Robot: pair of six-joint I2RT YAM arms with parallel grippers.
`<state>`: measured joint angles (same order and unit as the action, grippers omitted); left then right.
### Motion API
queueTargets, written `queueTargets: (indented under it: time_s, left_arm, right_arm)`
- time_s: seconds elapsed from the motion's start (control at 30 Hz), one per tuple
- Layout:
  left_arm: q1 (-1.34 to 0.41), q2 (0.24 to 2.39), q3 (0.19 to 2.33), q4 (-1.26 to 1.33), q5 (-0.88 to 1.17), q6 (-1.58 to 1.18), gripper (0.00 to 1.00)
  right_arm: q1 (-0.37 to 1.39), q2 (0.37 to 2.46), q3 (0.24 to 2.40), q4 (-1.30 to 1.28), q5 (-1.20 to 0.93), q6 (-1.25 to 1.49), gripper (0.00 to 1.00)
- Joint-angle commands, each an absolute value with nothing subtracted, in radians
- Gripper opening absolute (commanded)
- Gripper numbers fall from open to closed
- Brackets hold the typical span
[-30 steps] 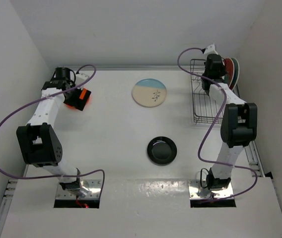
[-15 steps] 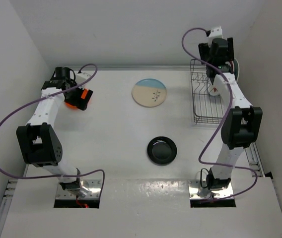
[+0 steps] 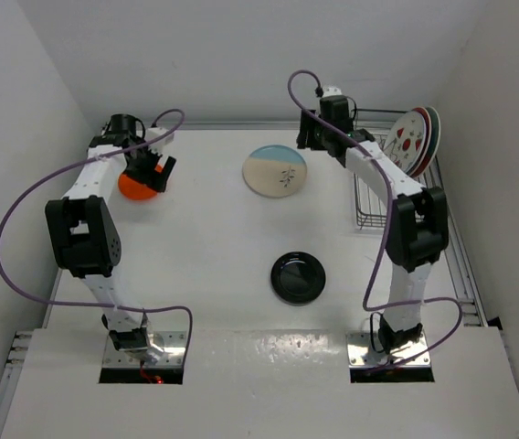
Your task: Load the plates into the dish rack
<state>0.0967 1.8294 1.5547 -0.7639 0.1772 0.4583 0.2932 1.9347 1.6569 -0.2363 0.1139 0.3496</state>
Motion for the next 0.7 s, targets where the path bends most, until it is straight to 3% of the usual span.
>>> queueTargets:
  time_s: [0.0, 0.03, 0.13, 0.47, 0.6, 0.67]
  left_arm:
    - [0.078, 1.822, 1.615, -0.744, 0.222, 0.448, 1.0]
    - [0.078, 1.833, 1.626, -0.744, 0.222, 0.448, 1.0]
    - [0.057, 1.844, 1.626, -0.744, 0.146, 0.448, 1.0]
    - [0.037, 1.91, 1.741, -0.816, 0.087, 0.457, 1.0]
    - [0.037, 1.934, 1.767, -0.827, 0.078, 0.457, 1.0]
    - [0.037, 1.945, 1.778, -0.827, 0.078, 0.457, 1.0]
  right_arm:
    - [0.276, 1.986, 1.646, -0.267, 0.041, 0.544, 0.62]
    - [0.276, 2.029, 1.643, -0.261, 0.041, 0.56, 0.68]
    - [0.278, 2.112, 1.676, -0.276, 0.073, 0.601, 0.7]
    - [0.262, 2.321, 1.784, -0.382, 0.109, 0.759, 0.58]
    - [0.253, 2.351, 1.769, -0.359, 0.066, 0.817, 0.43]
    - [0.247, 2.356, 1.755, -0.359, 0.071, 0.848, 0.29]
